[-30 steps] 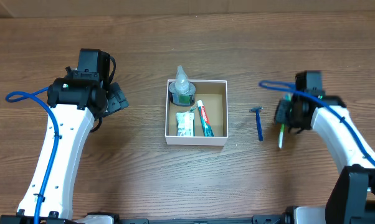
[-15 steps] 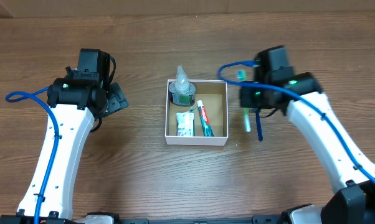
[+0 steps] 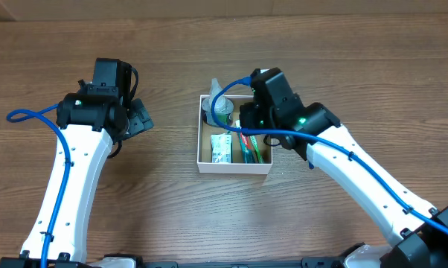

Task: Pack container
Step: 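Carry the toothbrush into the box and release it, then move the right gripper over the blue razor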

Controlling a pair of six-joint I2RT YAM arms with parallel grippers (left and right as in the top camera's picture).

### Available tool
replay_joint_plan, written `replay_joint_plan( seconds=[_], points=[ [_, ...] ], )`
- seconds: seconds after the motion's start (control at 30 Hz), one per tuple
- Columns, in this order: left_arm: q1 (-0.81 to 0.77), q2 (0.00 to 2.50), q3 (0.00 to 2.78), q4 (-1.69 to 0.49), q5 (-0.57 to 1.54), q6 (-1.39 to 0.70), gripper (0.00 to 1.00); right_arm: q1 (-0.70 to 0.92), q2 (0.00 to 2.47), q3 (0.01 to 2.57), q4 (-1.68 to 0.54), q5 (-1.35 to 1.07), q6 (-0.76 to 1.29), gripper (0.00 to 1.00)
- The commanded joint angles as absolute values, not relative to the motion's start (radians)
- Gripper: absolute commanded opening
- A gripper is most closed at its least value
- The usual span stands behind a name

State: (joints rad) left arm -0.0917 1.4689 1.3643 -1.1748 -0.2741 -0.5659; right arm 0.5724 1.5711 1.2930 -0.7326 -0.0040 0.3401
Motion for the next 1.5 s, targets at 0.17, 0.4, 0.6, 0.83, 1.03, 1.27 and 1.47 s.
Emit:
replay_joint_plan(
  seconds=[0.17, 0.4, 0.6, 0.83, 1.03, 1.27, 1.47],
  points=[
    [-0.09, 1.453, 1.384, -1.174, -0.288, -0.546, 1.0, 0.533, 1.584, 1.315, -0.844, 0.168, 0.352, 0.42],
    [-0.09, 1.453, 1.384, -1.174, -0.288, -0.546, 1.0, 0.45, 1.584, 1.302, -0.979, 0.201, 0.311, 0.5],
    [-0.09, 1.453, 1.384, -1.174, -0.288, -0.546, 1.0, 0.394, 1.584, 1.178, -0.935, 0.262, 0.307, 0.64],
    [-0.09, 1.453, 1.384, -1.174, -0.288, -0.546, 1.0, 0.266, 1.584, 0.981, -0.751, 0.227, 0.308, 0.73],
    [-0.09, 1.453, 1.384, -1.174, -0.288, -0.546, 1.0, 0.175, 1.584, 0.915, -0.709, 0.118, 0.209, 0.72],
    [-0.09, 1.453, 1.384, -1.174, -0.288, -0.546, 1.0, 0.175, 1.584, 0.854, -0.645, 0.118, 0.155, 0.72],
    [-0.09, 1.453, 1.384, -1.174, -0.288, -0.546, 1.0, 0.175, 1.584, 0.78, -0.544, 0.119, 0.144, 0.55]
  ],
)
